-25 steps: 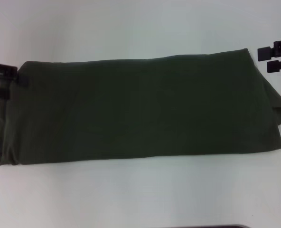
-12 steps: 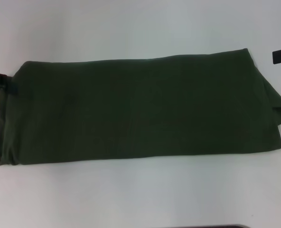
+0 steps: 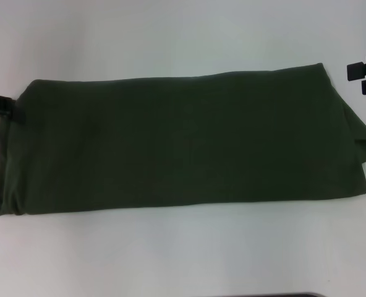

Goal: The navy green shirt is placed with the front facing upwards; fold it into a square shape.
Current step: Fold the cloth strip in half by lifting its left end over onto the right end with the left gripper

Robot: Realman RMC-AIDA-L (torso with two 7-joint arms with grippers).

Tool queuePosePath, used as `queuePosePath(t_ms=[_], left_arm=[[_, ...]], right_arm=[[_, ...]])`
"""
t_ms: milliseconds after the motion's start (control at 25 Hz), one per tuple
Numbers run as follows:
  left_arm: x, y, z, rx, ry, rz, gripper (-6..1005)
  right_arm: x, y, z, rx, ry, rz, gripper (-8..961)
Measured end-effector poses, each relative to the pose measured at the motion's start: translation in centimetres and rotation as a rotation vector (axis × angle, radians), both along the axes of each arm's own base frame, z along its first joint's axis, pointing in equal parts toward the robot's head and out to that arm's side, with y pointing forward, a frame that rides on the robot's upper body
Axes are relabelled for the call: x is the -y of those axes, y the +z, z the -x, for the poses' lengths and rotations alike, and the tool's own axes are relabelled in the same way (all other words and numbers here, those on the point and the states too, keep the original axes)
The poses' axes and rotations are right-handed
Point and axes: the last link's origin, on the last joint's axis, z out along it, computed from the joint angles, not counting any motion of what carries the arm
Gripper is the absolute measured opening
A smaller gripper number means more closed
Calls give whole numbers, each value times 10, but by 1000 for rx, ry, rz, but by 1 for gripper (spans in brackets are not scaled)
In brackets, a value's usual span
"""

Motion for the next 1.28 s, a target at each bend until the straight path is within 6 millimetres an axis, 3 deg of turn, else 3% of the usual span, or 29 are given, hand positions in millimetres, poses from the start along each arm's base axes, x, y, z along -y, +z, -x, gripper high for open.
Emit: queuePosePath(t_ms=[1280], left_arm=[[-2, -5, 0, -14, 34, 4, 873]], right_arm=[[7, -8, -10, -3, -35, -8, 823]])
